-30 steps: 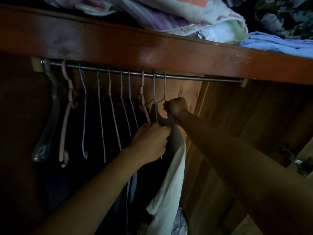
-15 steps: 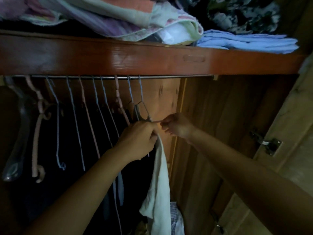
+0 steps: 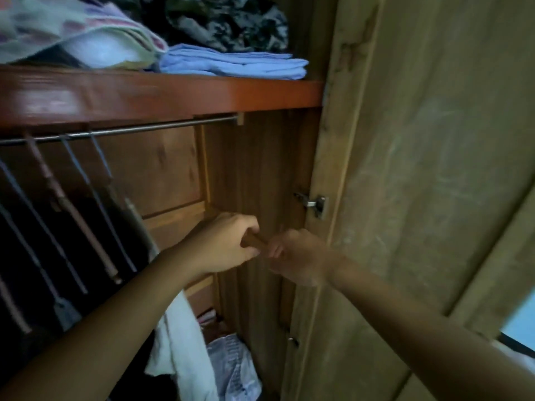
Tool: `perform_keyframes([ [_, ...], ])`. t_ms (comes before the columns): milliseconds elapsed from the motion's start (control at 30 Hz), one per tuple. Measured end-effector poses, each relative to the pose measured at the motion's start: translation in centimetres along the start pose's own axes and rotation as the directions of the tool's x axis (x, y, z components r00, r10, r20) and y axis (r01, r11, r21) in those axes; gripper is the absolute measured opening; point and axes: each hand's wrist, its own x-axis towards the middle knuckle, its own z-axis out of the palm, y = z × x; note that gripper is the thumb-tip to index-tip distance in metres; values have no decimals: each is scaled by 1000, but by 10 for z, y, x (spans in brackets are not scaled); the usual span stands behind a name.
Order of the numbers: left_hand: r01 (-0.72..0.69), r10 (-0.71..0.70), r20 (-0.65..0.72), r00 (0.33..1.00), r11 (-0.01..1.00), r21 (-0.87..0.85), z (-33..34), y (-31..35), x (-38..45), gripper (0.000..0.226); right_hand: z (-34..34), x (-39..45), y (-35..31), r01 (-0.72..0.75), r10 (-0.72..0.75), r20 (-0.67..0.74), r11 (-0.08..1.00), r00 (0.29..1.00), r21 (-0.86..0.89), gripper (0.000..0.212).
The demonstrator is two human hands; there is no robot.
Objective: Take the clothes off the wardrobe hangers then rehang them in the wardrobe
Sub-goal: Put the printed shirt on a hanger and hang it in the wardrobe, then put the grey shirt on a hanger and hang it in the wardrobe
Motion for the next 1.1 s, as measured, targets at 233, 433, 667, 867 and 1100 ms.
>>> perform_keyframes([
  [233, -138, 154, 199, 968, 986, -90, 49, 94, 25, 38, -19, -108, 70, -219, 217, -32, 953, 976, -209, 69],
  [433, -225, 227, 348, 910, 973, -46, 102, 193, 35, 62, -34, -217, 126, -363, 353, -87, 911, 932, -196, 57],
  [667, -478, 508, 383, 772, 860, -177, 158, 297, 40, 52, -45, -319, 187, -532, 506, -175, 830, 844, -166, 51],
  [867, -630, 614, 452, 646, 764, -139, 199, 361, 48, 60, -39, -370, 219, -663, 626, -236, 736, 743, -135, 58],
  [1100, -785, 758, 455, 467, 593, -182, 225, 411, 59, 66, -18, -412, 232, -828, 803, -247, 560, 542, 4, 55],
])
